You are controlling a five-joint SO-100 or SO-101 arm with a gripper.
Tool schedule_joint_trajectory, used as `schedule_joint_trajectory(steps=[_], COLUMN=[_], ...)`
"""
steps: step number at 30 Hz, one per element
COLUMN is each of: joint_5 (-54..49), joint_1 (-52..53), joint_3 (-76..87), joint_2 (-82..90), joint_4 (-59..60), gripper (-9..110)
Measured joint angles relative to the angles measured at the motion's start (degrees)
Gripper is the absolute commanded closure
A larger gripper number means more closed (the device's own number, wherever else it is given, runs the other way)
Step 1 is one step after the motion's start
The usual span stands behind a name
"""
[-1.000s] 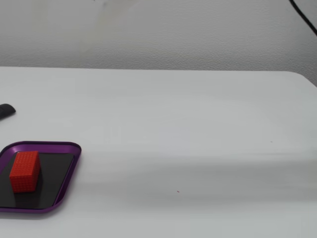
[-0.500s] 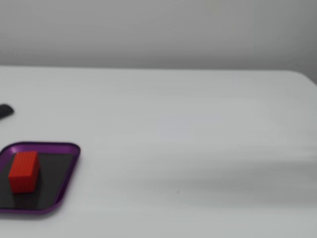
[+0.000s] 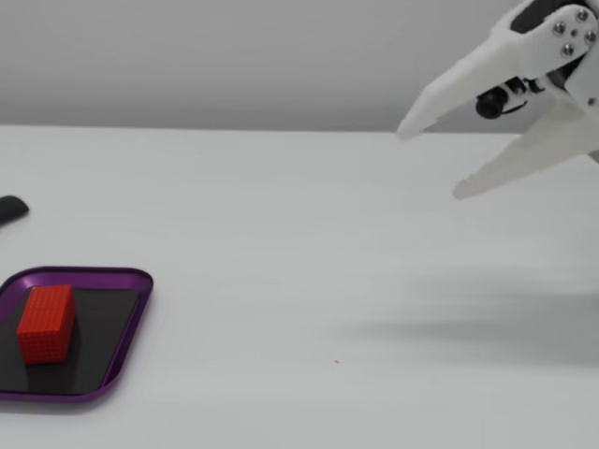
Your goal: Pick up the cube and place it in the box.
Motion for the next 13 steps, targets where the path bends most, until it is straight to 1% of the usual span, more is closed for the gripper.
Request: schedule_joint_trajectory(steps=[6,10,13], joint_5=[0.1,0.1,0.3], joint_1=[4.5,5.2,5.2], joint_3=[19.5,28.5,30.6], joint_2=[14.3,14.7,14.7], joint_4=[-1.6,-1.7,-1.1], gripper=[83,83,88])
